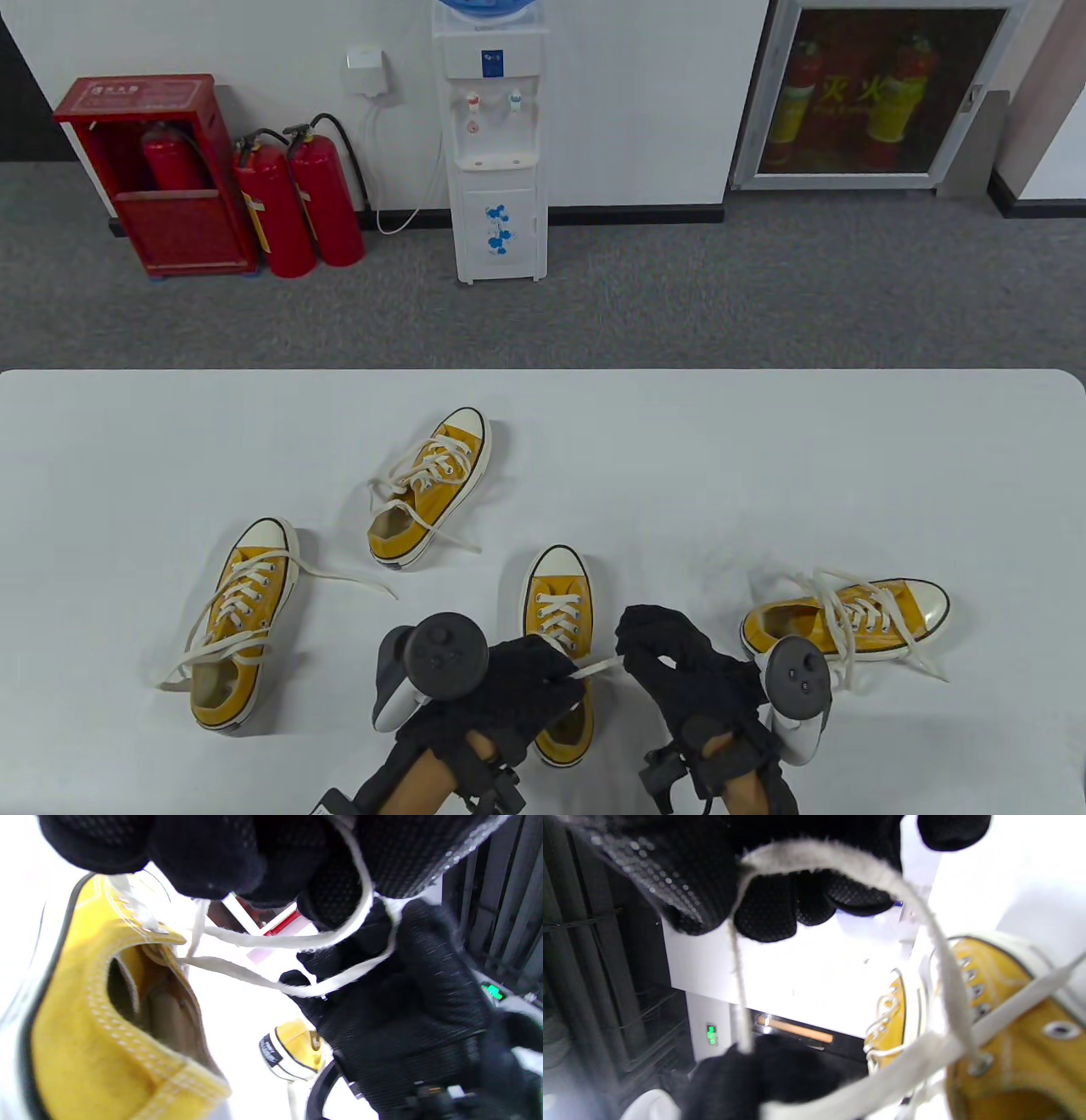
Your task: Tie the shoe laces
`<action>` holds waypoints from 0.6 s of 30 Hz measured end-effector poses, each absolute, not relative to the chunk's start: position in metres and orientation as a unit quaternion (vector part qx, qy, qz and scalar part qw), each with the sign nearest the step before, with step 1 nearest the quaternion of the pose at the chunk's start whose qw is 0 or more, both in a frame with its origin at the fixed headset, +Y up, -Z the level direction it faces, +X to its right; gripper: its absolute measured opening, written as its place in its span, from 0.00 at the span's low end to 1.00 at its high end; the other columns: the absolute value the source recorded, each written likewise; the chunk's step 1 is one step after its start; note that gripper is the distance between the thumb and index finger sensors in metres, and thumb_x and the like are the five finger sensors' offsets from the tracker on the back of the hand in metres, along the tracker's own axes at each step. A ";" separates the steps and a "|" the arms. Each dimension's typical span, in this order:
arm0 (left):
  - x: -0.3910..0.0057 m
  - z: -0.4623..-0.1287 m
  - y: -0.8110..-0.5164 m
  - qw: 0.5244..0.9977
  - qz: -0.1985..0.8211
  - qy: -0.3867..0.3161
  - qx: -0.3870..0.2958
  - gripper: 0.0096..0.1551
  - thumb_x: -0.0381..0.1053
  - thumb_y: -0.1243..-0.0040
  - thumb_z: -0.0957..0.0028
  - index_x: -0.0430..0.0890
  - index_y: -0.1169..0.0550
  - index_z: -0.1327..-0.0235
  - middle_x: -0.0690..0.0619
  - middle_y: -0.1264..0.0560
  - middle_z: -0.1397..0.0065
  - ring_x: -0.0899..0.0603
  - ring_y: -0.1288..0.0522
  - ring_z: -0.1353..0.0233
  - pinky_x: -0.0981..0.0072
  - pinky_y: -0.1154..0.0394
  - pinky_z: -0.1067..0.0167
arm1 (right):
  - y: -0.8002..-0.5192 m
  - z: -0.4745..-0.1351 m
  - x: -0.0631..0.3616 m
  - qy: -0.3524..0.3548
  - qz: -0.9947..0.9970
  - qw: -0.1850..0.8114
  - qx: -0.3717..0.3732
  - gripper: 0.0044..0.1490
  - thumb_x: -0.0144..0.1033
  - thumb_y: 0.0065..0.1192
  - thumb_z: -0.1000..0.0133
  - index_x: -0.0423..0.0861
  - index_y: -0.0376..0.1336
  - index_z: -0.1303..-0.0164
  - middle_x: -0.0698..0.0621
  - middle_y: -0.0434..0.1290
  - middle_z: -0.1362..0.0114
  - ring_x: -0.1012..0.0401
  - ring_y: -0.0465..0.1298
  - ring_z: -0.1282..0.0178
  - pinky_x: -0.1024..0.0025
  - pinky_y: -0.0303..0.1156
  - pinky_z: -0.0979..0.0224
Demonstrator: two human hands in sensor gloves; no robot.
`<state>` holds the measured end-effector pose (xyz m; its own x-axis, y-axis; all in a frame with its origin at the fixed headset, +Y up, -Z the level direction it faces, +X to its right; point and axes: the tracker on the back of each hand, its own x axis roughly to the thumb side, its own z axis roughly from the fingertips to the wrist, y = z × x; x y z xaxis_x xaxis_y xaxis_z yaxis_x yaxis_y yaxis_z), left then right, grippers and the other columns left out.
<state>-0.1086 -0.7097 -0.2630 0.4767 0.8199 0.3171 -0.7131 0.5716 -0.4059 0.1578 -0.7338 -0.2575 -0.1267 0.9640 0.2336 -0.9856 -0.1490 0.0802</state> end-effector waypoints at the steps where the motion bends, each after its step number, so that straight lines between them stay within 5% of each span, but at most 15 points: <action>1: -0.109 -0.263 -0.710 0.845 0.464 -0.239 -0.113 0.20 0.64 0.37 0.50 0.53 0.13 0.57 0.51 0.16 0.55 0.46 0.18 0.66 0.46 0.20 0.56 | -0.734 -0.257 0.158 -0.050 0.757 0.642 0.109 0.25 0.47 0.72 0.51 0.48 0.76 0.48 0.47 0.69 0.27 0.51 0.73 0.36 0.35 0.56 0.27; 9: -0.124 -0.267 -0.719 0.787 0.582 -0.156 -0.132 0.21 0.64 0.37 0.49 0.52 0.12 0.59 0.52 0.14 0.61 0.48 0.17 0.71 0.48 0.18 0.62 | -0.732 -0.253 0.165 -0.104 0.803 0.586 0.040 0.29 0.41 0.66 0.48 0.47 0.70 0.37 0.45 0.63 0.23 0.48 0.69 0.30 0.36 0.55 0.26; 13: -0.130 -0.269 -0.724 0.765 0.617 -0.126 -0.133 0.21 0.64 0.37 0.49 0.51 0.11 0.59 0.52 0.13 0.61 0.47 0.16 0.71 0.47 0.18 0.61 | -0.724 -0.248 0.158 -0.111 0.804 0.578 0.084 0.27 0.40 0.68 0.49 0.47 0.72 0.40 0.46 0.67 0.26 0.49 0.71 0.33 0.37 0.58 0.27; 18: -0.133 -0.270 -0.730 0.731 0.657 -0.108 -0.146 0.21 0.63 0.37 0.48 0.51 0.11 0.56 0.51 0.13 0.58 0.45 0.16 0.68 0.45 0.19 0.57 | -0.720 -0.242 0.133 -0.075 0.824 0.539 0.158 0.38 0.47 0.74 0.52 0.47 0.67 0.32 0.46 0.62 0.23 0.50 0.70 0.32 0.37 0.57 0.27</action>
